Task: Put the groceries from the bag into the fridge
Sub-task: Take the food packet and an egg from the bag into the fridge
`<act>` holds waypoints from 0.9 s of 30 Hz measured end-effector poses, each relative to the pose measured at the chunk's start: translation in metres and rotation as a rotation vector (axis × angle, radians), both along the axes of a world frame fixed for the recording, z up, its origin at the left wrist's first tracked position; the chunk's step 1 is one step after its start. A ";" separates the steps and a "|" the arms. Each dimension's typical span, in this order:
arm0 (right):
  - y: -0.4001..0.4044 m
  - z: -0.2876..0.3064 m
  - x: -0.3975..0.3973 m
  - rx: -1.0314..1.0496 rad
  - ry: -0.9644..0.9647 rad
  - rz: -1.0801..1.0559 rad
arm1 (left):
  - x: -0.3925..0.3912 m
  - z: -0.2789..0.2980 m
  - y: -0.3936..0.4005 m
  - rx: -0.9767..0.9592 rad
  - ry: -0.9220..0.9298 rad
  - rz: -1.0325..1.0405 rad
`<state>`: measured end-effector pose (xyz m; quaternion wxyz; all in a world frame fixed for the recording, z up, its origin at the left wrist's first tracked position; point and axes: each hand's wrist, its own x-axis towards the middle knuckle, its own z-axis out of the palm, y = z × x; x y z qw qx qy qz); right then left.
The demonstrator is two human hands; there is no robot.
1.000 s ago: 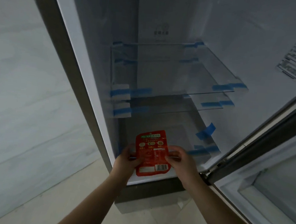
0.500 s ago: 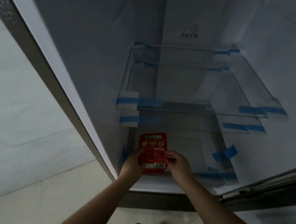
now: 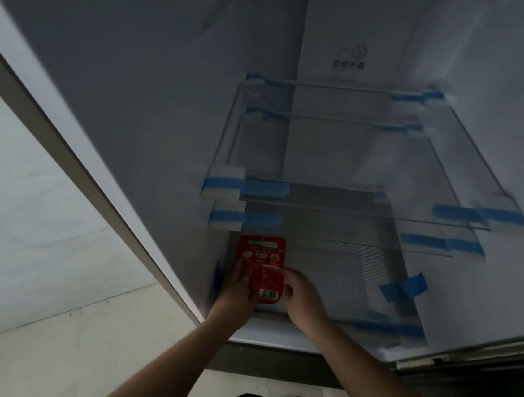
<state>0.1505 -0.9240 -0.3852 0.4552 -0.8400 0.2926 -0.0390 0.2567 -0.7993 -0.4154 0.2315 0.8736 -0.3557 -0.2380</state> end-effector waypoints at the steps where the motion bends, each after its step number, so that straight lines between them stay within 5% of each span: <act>1: 0.000 0.001 0.000 -0.033 -0.012 0.017 | -0.001 0.000 0.000 -0.002 -0.039 -0.010; 11: 0.002 -0.018 -0.002 -0.482 0.147 0.360 | -0.003 -0.020 0.013 0.180 -0.347 -0.215; 27: 0.014 -0.007 -0.025 -0.699 0.234 0.175 | -0.011 0.017 0.023 0.053 -0.462 -0.279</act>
